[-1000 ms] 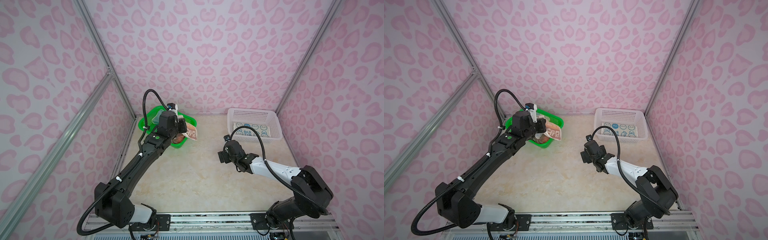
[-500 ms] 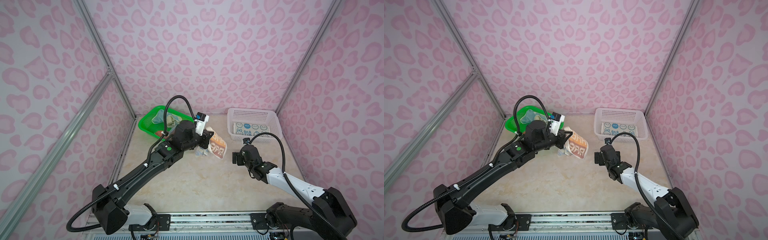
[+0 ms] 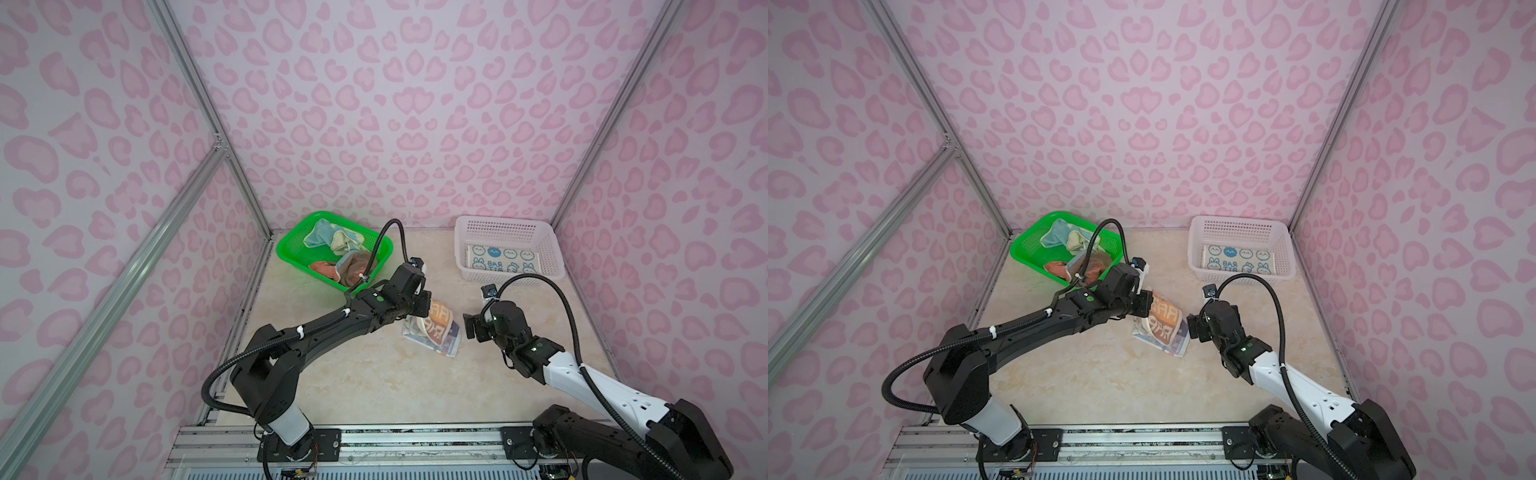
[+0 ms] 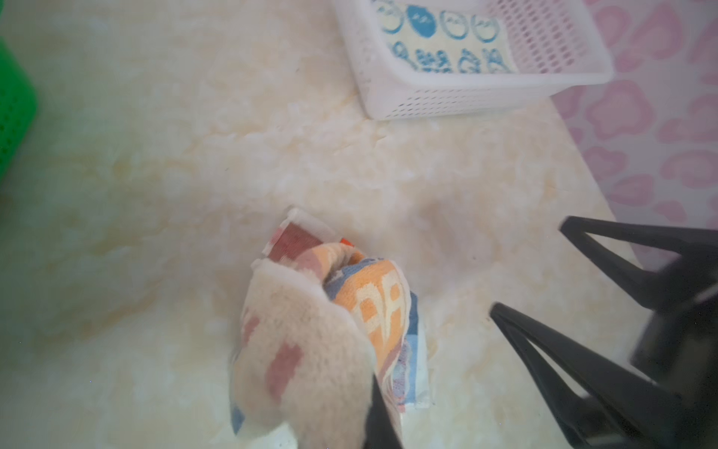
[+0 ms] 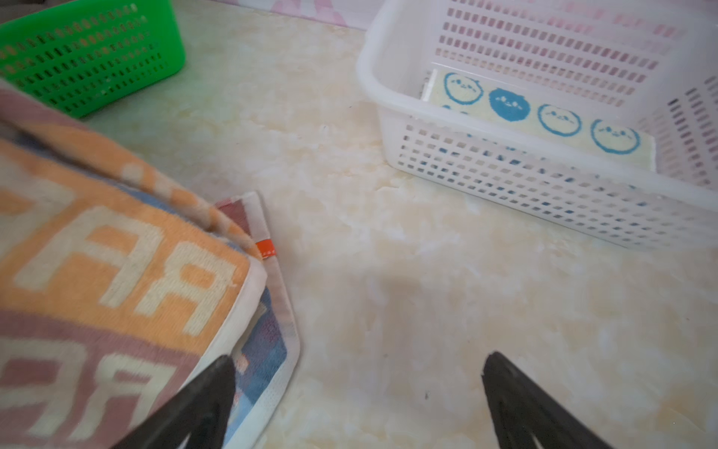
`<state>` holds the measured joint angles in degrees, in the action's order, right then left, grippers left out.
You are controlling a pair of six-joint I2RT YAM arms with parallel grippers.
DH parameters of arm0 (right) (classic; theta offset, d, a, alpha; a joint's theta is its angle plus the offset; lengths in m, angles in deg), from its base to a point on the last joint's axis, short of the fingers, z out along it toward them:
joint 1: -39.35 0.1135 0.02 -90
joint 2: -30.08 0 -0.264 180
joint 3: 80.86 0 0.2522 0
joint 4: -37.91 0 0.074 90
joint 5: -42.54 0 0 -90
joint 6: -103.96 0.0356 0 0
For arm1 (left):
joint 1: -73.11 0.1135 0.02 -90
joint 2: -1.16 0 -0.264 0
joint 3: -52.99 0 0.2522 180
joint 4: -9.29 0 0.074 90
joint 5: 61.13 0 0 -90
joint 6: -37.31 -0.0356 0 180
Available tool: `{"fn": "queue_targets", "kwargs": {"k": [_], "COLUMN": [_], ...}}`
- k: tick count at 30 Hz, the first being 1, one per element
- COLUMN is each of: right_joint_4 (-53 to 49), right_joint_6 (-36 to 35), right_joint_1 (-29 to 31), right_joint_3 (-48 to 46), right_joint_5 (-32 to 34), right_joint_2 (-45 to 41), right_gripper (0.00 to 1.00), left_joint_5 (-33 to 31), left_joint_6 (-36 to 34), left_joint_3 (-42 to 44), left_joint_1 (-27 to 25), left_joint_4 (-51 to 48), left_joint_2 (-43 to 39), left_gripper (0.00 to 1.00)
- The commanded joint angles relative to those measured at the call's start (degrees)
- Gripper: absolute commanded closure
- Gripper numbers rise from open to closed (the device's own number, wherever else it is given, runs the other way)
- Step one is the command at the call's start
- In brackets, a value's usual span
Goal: Fold and stack the towels
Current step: 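Grasp the orange-and-blue lettered towel and pull it onto the table with the left gripper, then lower the lettered towel onto the table with the left gripper while the right gripper approaches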
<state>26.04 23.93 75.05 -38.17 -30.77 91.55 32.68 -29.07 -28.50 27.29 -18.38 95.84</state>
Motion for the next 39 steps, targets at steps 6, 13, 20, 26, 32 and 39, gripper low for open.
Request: {"fn": "queue_targets", "kwargs": {"k": [6, 13, 20, 26, 32, 39], "right_joint_4": [5.53, 5.48, -5.93, -9.95, -8.97, -7.34], "right_joint_6": [-6.29, -5.10, 1.11, 6.36, 10.61, 10.96], "right_joint_1": [4.24, 4.47, 4.43, 2.16, -3.21, -6.60], "right_joint_3": [0.68, 3.17, 10.46, 11.99, 8.44, 3.38], "right_joint_5": [2.21, 1.79, 8.14, 9.10, 6.01, 5.90], "right_joint_2": [4.01, 8.83, 14.39, 15.64, 11.30, 3.97], "right_gripper": [0.01, 0.01, 0.01, 0.02, 0.04, 0.05], "left_joint_5": [-2.43, -10.49, -13.22, -11.42, -12.03, -13.59], "left_joint_6": [7.26, 3.27, -5.52, -10.89, -10.58, -4.69], "left_joint_3": [7.63, 13.27, 16.12, 16.20, 9.27, -2.95], "left_joint_1": [2.45, 1.90, -2.20, -7.93, -13.03, -13.76], "left_joint_4": [1.19, 2.77, 5.54, 6.41, 3.92, -4.34], "left_joint_2": [0.10, -8.94, -16.67, -15.89, -5.14, 9.71], "left_gripper": [0.47, 0.02, 0.01, 0.05, 0.13, 0.39]}}
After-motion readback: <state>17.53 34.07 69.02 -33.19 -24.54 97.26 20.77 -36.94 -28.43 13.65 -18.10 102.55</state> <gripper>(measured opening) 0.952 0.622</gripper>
